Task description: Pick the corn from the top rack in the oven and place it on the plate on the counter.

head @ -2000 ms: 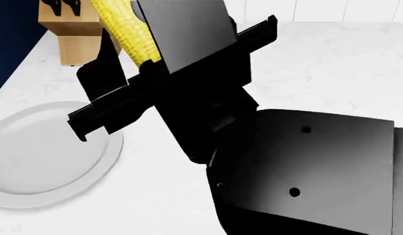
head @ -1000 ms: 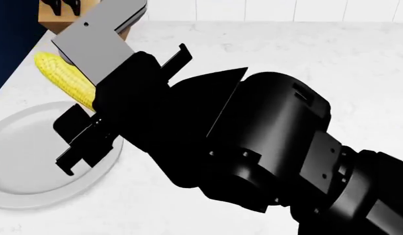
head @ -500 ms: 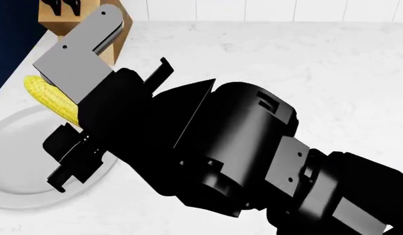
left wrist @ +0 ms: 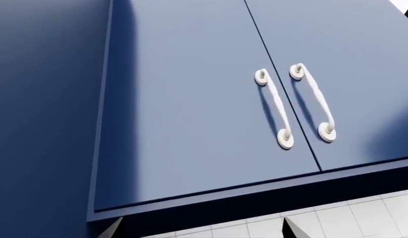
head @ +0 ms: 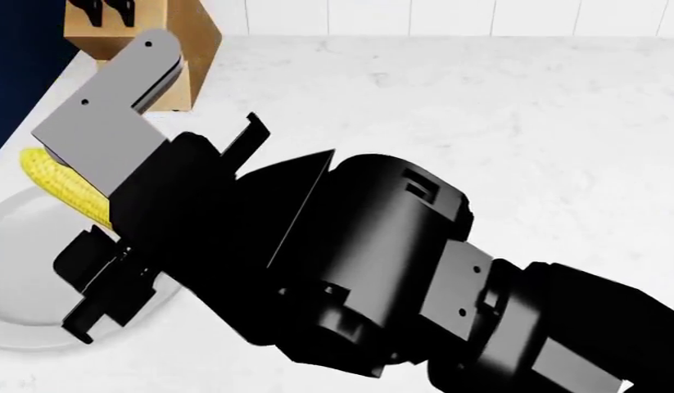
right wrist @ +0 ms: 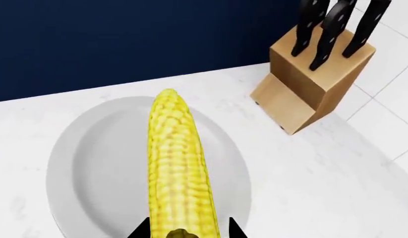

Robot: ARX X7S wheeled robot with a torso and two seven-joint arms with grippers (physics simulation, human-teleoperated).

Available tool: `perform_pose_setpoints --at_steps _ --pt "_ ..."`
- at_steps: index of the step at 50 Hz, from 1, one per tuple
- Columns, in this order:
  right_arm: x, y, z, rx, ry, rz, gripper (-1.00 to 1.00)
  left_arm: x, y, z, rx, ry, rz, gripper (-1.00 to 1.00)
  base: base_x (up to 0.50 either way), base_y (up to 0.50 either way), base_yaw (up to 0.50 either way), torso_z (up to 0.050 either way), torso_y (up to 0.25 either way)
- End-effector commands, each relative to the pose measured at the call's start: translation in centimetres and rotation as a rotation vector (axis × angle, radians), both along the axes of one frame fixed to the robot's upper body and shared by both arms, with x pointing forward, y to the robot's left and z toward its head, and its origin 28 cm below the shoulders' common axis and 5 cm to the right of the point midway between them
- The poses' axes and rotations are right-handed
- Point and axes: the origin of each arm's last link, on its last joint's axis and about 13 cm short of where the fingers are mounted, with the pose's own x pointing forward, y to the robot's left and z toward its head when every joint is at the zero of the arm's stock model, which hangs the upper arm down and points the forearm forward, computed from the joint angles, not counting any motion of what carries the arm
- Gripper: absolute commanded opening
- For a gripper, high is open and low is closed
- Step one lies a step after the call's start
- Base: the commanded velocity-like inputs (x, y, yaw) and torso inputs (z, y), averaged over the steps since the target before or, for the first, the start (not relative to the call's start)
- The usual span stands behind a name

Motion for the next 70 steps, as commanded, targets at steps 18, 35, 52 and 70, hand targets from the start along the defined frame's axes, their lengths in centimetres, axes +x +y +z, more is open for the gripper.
perform_pose_setpoints --at_steps 18,35,52,70 --pt "0.1 0.7 -0.9 -0.015 0.003 0.015 -1.00 0.0 -0.1 0.1 0.003 -0.001 -0.002 1.00 0.00 0.00 0.00 0.000 0.000" --pt "0.2 0.8 -1.0 -0.015 0.003 0.016 -1.00 0.1 -0.1 -0.2 0.000 0.004 -0.004 1.00 0.00 0.00 0.00 0.000 0.000" --pt "0.4 0.8 -1.0 -0.011 0.001 0.014 -1.00 0.2 -0.3 -0.4 0.001 0.011 -0.008 1.00 0.00 0.00 0.00 0.000 0.000" --pt "0.4 0.5 1.1 -0.061 -0.027 0.064 -1.00 0.2 -0.5 -0.3 0.003 0.007 -0.016 1.00 0.00 0.00 0.00 0.000 0.000"
